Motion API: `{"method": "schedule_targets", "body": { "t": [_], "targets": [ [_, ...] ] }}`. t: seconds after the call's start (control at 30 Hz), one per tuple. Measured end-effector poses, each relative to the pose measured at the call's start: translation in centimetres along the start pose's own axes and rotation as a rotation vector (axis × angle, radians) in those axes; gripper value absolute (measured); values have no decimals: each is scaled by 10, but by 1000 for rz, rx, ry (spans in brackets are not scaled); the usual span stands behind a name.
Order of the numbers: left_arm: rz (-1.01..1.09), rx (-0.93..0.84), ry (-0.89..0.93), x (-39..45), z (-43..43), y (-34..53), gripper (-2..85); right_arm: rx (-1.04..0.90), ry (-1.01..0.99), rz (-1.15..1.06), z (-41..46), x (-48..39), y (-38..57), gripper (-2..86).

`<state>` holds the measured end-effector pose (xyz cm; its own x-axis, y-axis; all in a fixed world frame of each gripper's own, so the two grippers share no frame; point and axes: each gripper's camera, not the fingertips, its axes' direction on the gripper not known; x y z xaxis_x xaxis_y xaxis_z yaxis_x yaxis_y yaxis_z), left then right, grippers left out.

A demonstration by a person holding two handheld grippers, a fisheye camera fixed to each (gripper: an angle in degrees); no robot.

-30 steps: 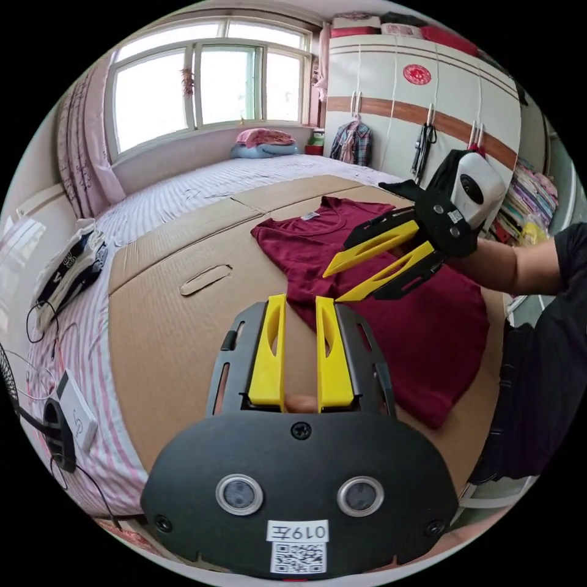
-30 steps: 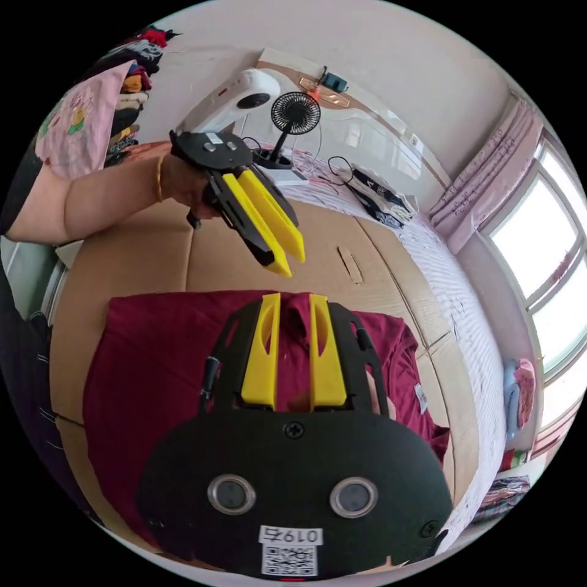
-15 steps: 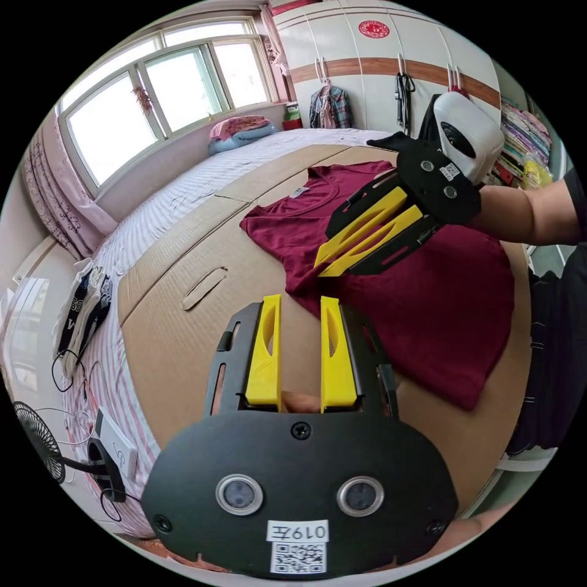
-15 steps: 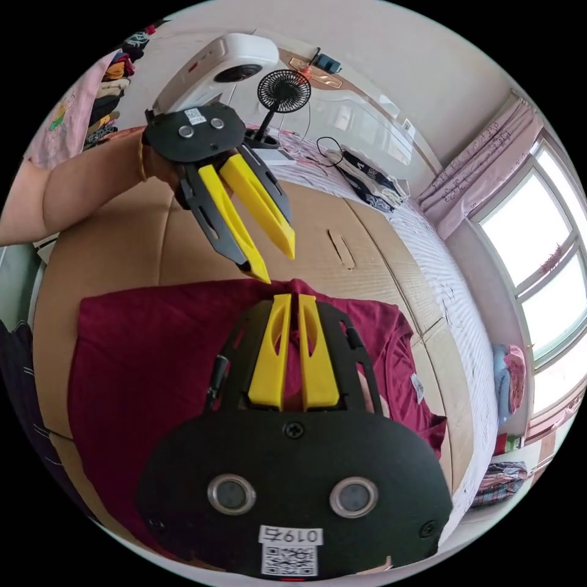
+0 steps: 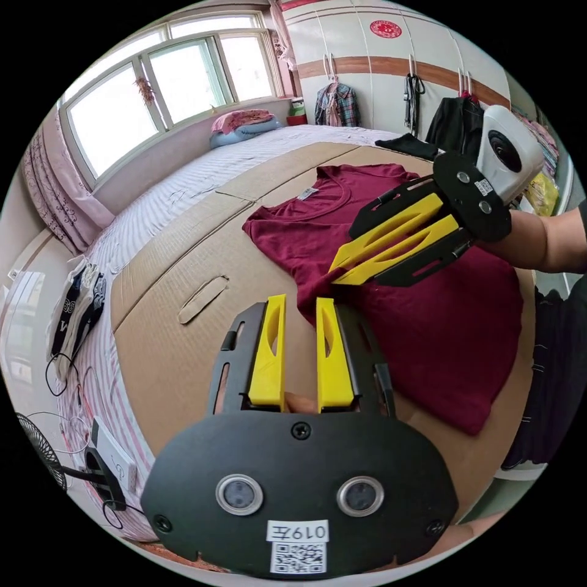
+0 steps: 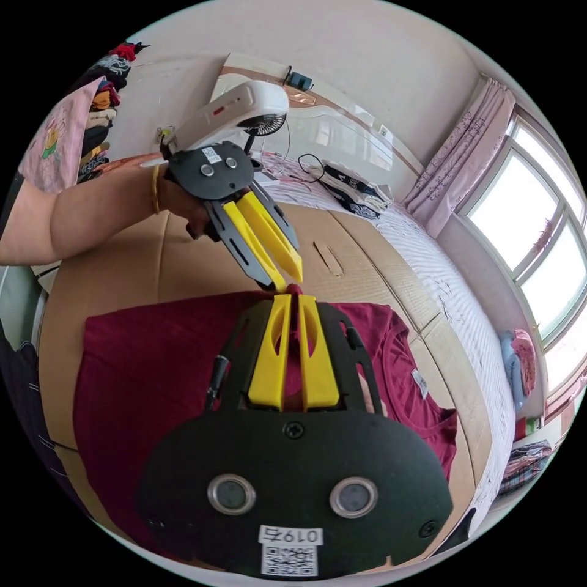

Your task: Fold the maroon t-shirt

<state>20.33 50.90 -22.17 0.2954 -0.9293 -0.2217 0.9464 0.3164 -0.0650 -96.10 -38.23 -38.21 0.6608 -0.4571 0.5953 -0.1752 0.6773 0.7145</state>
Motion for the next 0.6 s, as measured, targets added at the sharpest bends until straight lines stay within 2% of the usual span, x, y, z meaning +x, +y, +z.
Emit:
{"method": "schedule_targets", "body": {
  "t": [0.17, 0.33, 0.47, 0.6],
  "targets": [
    [0, 14, -26, 12, -7, -2, 27, 6, -5, -5, 14, -16, 2, -3],
    [57, -29, -176, 40, -12, -5, 11, -24, 9, -60, 32, -41, 0, -4],
    [112, -89, -285, 62, -6, -10, 8, -87, 81, -212, 55, -85, -7, -4],
    [73, -84, -240, 56, -9, -14, 8, -151, 243, -416, 78, -135, -8, -5]
  ]
}}
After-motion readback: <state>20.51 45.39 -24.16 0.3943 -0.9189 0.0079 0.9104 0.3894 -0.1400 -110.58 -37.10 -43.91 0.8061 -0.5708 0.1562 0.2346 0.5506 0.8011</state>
